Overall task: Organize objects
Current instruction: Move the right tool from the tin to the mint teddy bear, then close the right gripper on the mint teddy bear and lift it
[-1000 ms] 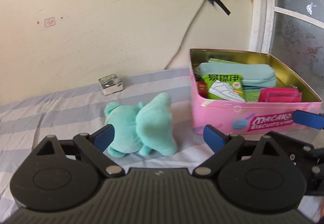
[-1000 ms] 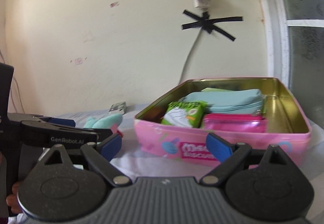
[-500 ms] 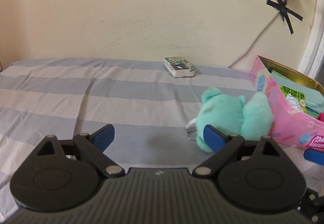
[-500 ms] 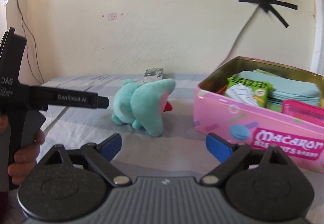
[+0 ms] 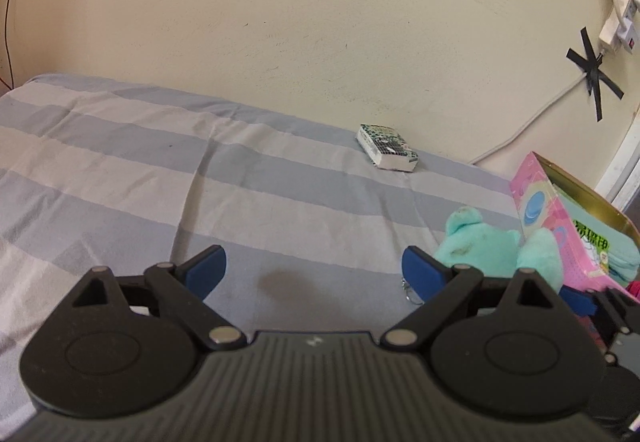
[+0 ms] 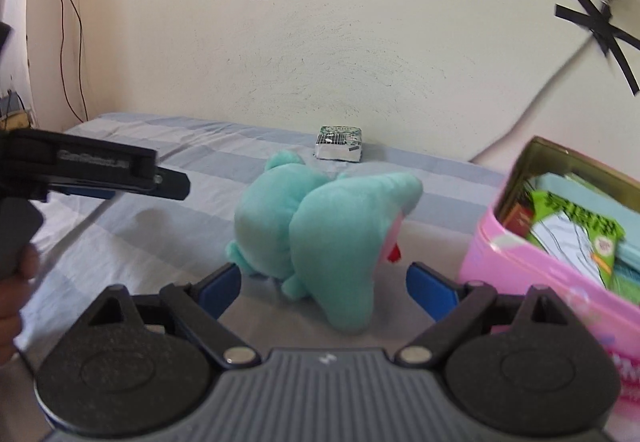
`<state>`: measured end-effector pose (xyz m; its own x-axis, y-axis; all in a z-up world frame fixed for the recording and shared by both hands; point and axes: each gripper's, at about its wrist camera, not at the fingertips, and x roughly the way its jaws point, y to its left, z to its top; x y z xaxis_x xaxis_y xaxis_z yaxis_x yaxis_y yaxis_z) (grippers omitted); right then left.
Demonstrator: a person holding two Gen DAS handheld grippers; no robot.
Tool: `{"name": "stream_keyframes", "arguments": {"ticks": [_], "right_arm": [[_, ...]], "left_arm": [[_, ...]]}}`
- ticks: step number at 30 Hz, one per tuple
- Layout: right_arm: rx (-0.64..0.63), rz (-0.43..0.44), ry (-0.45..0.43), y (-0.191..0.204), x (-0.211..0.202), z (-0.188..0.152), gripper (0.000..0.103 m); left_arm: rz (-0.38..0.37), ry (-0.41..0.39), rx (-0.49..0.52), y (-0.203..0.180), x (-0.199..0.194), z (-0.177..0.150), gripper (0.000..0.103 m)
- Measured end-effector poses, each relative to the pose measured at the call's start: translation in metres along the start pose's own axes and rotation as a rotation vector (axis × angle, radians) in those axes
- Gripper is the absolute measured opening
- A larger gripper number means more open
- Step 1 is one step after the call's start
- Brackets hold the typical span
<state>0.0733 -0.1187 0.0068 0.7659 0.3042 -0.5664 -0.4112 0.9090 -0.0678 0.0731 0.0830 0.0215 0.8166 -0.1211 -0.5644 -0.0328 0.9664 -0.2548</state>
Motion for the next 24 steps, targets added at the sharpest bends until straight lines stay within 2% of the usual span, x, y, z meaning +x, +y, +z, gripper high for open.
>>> {"name": "stream_keyframes", "arguments": {"ticks": [2, 3, 5, 6, 8, 11, 12, 16, 22, 24], "right_arm": [[-0.025, 0.002, -0.005, 0.004, 0.007, 0.005, 0.086], [-0.053, 0.006, -0.014, 0.01, 0.005, 0.007, 0.075], [-0.179, -0.003, -0.1, 0.032, -0.01, 0.006, 0.069], [-0.254, 0.03, -0.151, 0.044, -0.022, 0.003, 0.068], [-0.363, 0.146, -0.216, 0.063, -0.044, -0.003, 0.069], [-0.424, 0.373, -0.194, 0.079, -0.065, -0.01, 0.069], [-0.422, 0.401, -0.197, 0.081, -0.068, -0.012, 0.07], [-0.315, 0.37, -0.204, 0.068, -0.069, -0.007, 0.074], [-0.041, 0.364, -0.108, 0.016, -0.045, 0.0, 0.076], [0.047, 0.403, -0.073, 0.007, -0.037, 0.0, 0.076]], "left_arm": [[-0.014, -0.004, -0.033, 0.005, -0.001, 0.002, 0.096], [-0.017, -0.006, -0.055, 0.01, 0.0, 0.004, 0.096], [-0.018, -0.015, -0.108, 0.022, -0.003, 0.01, 0.096], [-0.017, -0.023, -0.142, 0.029, -0.005, 0.013, 0.096], [-0.013, -0.045, -0.216, 0.047, -0.013, 0.019, 0.096], [0.017, -0.079, -0.282, 0.065, -0.022, 0.023, 0.096], [0.024, -0.082, -0.287, 0.067, -0.024, 0.024, 0.096], [0.008, -0.086, -0.252, 0.066, -0.033, 0.023, 0.096], [-0.001, -0.07, -0.169, 0.072, -0.043, 0.009, 0.096], [-0.054, -0.036, -0.183, 0.078, -0.038, 0.005, 0.097]]}}
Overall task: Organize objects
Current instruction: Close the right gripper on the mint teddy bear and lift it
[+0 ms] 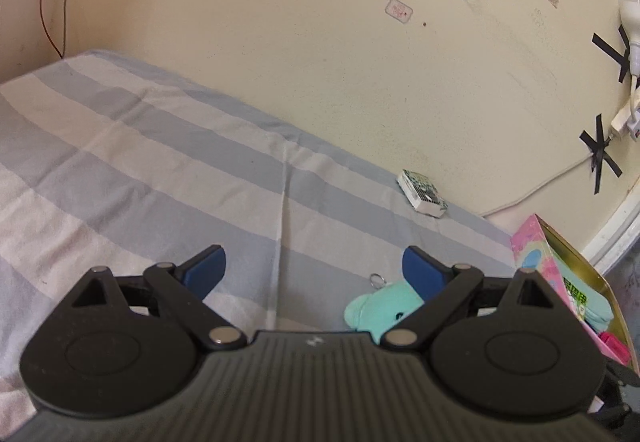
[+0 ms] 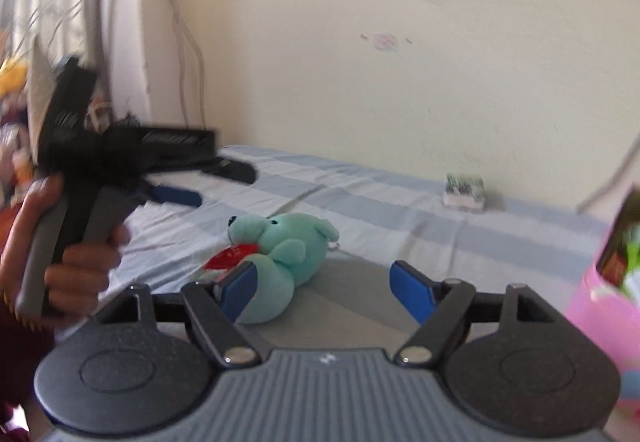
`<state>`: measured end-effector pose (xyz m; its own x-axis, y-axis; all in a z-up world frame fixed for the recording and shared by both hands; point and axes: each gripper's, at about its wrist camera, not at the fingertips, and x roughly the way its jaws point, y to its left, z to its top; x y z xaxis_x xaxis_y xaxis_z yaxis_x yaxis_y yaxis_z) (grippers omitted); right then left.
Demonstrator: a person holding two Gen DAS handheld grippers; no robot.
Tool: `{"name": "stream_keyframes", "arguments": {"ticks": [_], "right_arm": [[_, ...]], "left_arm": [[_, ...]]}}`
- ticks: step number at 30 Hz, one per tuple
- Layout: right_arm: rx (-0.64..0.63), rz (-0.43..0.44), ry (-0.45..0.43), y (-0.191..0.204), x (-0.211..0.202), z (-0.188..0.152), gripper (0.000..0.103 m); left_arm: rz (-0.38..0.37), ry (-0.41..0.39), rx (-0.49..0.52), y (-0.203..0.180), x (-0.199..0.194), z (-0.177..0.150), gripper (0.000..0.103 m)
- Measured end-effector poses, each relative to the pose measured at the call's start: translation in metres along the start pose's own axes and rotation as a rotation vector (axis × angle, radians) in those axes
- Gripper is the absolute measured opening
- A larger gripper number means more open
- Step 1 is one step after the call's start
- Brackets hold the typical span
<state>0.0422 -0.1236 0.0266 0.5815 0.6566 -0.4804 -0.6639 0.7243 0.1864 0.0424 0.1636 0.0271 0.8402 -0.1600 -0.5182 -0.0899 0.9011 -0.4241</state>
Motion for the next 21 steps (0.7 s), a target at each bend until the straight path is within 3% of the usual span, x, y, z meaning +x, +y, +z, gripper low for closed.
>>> {"name": "stream_keyframes", "arguments": {"ticks": [4, 6, 8, 10, 12, 14, 15, 21], "right_arm": [[0.007, 0.052, 0.029, 0.008, 0.011, -0.003, 0.078], [-0.027, 0.042, 0.062, 0.019, 0.019, -0.006, 0.078], [-0.035, 0.02, 0.097, 0.022, 0.034, -0.008, 0.078], [-0.011, 0.047, 0.117, 0.023, 0.047, -0.013, 0.075], [0.029, 0.098, 0.136, 0.024, 0.06, -0.015, 0.065], [0.031, 0.123, 0.142, 0.028, 0.066, -0.016, 0.057], [0.02, 0.13, 0.138, 0.031, 0.066, -0.016, 0.047], [-0.017, 0.066, 0.069, 0.033, 0.034, -0.023, 0.045]], "left_arm": [[-0.249, 0.079, -0.033, 0.001, 0.008, -0.002, 0.098], [-0.317, 0.124, 0.0, -0.007, 0.013, -0.006, 0.101], [-0.306, 0.163, 0.049, -0.016, 0.021, -0.012, 0.101], [-0.2, 0.21, 0.122, -0.026, 0.032, -0.021, 0.097], [-0.161, 0.204, 0.187, -0.035, 0.035, -0.026, 0.089], [-0.187, 0.208, 0.224, -0.041, 0.035, -0.03, 0.075], [-0.225, 0.224, 0.23, -0.042, 0.036, -0.031, 0.067], [-0.285, 0.191, 0.318, -0.076, 0.027, -0.04, 0.066]]}}
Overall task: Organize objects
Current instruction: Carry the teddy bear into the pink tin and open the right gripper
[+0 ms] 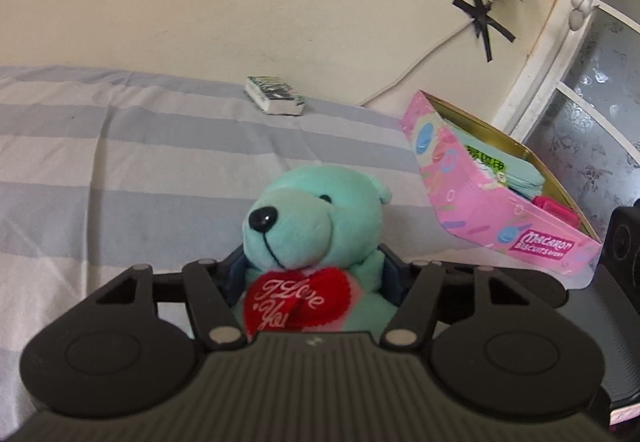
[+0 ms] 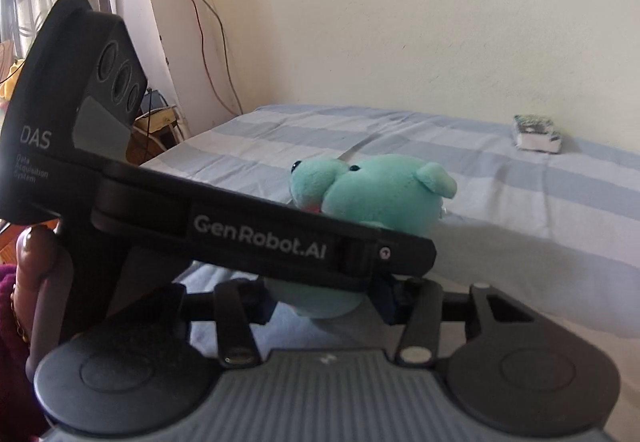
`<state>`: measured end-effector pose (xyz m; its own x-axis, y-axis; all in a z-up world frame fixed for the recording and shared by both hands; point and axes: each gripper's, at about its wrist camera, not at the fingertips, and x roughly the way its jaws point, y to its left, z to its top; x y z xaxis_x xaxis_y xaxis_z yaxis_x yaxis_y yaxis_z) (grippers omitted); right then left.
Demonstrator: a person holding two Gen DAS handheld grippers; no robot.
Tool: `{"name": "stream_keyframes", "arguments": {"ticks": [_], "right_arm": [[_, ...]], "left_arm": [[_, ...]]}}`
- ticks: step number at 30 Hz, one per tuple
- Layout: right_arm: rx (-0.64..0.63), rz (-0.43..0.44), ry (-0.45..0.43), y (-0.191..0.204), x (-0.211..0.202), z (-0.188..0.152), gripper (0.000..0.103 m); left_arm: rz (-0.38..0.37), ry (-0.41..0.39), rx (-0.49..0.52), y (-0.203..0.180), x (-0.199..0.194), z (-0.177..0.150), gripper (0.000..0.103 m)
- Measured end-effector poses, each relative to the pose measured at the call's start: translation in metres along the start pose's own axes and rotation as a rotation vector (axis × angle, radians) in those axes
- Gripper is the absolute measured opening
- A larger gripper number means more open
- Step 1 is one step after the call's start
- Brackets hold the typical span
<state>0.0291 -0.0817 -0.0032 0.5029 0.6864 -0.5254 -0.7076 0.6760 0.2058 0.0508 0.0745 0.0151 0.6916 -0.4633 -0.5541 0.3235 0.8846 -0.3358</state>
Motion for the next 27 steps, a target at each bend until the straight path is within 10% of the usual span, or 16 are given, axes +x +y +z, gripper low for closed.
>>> {"name": "stream_keyframes", "arguments": {"ticks": [17, 27], "right_arm": [[0.222, -0.488, -0.339, -0.17, -0.211, -0.03, 0.047], [0.405, -0.711, -0.342, -0.251, -0.24, -0.061, 0.068]], "left_arm": [[-0.299, 0.04, 0.457, -0.28, 0.134, 0.06, 0.071], [-0.153, 0.036, 0.531, -0.331, 0.185, 0.048, 0.094]]}}
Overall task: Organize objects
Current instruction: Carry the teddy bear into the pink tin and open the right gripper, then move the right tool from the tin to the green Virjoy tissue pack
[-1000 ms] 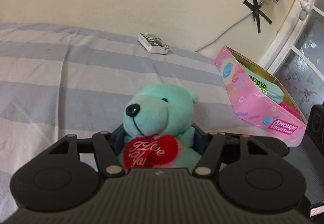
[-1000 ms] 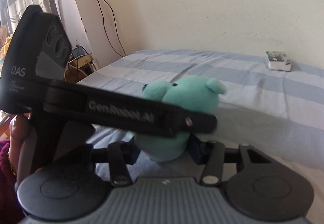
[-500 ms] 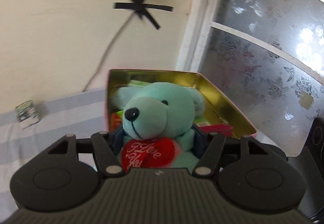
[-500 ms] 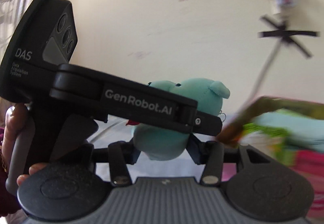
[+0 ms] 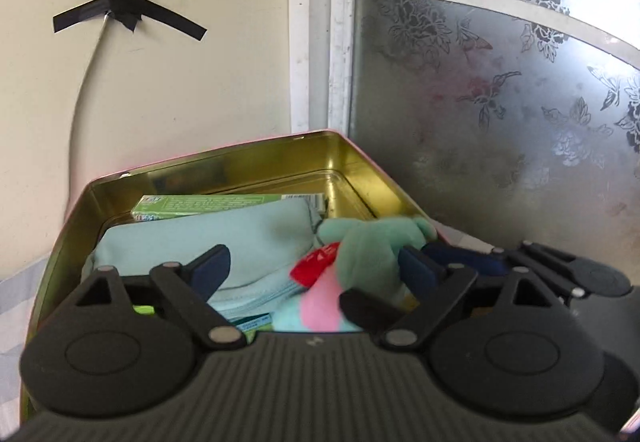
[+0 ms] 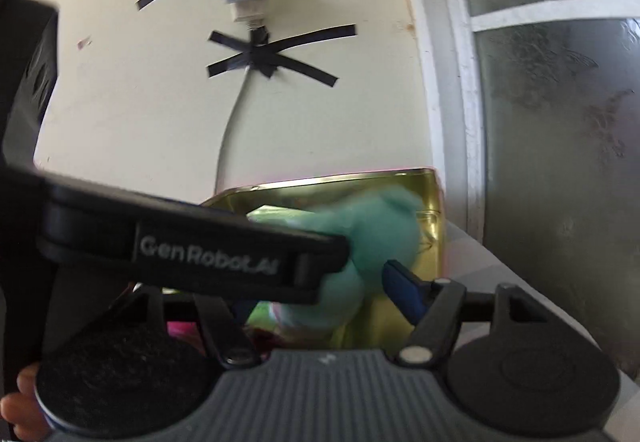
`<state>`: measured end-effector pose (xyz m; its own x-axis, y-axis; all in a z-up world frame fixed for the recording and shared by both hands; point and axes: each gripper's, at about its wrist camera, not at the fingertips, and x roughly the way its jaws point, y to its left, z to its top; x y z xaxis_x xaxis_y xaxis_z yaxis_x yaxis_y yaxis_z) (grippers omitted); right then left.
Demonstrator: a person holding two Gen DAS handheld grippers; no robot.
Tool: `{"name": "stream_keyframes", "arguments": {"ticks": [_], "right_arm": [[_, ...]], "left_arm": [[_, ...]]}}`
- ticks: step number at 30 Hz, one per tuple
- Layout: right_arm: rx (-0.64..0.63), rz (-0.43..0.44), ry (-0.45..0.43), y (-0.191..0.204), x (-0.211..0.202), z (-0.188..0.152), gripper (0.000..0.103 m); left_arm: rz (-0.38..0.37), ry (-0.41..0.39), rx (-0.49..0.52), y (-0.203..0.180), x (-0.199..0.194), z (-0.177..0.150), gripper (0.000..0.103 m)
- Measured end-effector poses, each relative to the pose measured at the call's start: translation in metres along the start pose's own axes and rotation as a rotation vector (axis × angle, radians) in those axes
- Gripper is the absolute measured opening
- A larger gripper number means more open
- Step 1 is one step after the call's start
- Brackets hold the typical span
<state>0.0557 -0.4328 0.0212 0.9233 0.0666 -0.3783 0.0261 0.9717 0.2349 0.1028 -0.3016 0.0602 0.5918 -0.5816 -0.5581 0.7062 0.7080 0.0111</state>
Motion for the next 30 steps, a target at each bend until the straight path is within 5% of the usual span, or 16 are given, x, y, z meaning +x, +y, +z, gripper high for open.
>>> {"name": "stream_keyframes", "arguments": {"ticks": [3, 12, 16, 30], "right_arm": [[0.014, 0.007, -0.021, -0.003, -0.005, -0.007, 0.076], [-0.001, 0.022, -0.081, 0.023, -0.036, -0.016, 0.076], [0.006, 0.042, -0.106, 0.04, -0.049, -0.015, 0.076], [-0.103, 0.137, -0.05, 0.137, -0.042, -0.02, 0.077]], "left_arm": [[0.046, -0.007, 0.005, 0.002, -0.009, -0.002, 0.096], [0.172, -0.114, -0.022, 0.017, -0.07, -0.007, 0.097], [0.276, -0.105, -0.026, 0.03, -0.09, -0.017, 0.097], [0.456, -0.055, -0.147, 0.113, -0.153, -0.082, 0.097]]}}
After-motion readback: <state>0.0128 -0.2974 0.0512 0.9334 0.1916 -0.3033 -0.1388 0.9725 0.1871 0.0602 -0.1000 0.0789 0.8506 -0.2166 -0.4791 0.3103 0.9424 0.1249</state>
